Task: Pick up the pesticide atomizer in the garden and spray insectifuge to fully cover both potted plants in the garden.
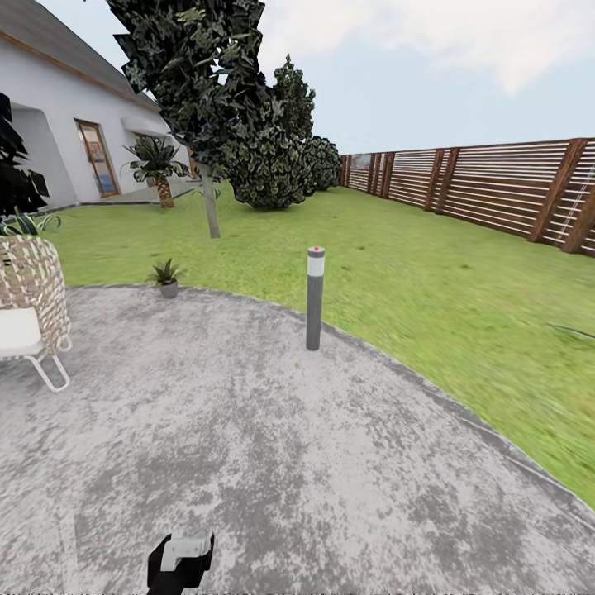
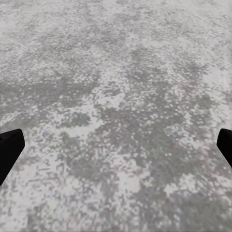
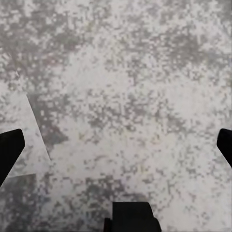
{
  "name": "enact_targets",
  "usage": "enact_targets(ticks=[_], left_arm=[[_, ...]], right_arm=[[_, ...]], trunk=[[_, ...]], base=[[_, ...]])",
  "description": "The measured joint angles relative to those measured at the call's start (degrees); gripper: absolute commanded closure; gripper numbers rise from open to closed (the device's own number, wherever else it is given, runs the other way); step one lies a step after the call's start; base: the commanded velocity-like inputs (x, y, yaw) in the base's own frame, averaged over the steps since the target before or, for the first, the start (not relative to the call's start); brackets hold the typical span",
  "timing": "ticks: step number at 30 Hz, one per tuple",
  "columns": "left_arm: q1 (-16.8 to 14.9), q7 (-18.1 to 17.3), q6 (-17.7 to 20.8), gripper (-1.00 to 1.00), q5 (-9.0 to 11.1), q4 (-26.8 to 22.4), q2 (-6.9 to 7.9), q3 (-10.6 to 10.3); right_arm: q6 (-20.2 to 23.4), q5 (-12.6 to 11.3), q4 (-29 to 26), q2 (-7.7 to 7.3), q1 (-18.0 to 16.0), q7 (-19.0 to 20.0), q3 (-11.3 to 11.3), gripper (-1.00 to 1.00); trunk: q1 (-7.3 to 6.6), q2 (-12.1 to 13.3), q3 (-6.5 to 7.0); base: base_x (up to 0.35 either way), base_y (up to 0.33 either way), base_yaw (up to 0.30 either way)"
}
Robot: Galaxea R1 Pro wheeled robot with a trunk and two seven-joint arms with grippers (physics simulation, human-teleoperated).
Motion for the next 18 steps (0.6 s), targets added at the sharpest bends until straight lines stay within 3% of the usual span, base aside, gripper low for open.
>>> enact_targets(ticks=[8, 18], left_arm=[[0.0, 0.0, -0.1, -1.00, 0.0, -0.1, 0.04, 0.0], [0.0, 0.0, -0.6, -1.00, 0.0, -0.1, 0.05, 0.0]], right_arm=[[0.0, -0.2, -0.2, -0.04, 0.0, 0.0, -0.2, -1.00], [0.0, -0.2, -0.2, -0.04, 0.0, 0.0, -0.2, -1.00]], trunk=[[1.76, -3.2, -1.42], [3.95, -7.2, -2.79]], base=[[0.000, 0.000, 0.015], [0.000, 0.000, 0.170]])
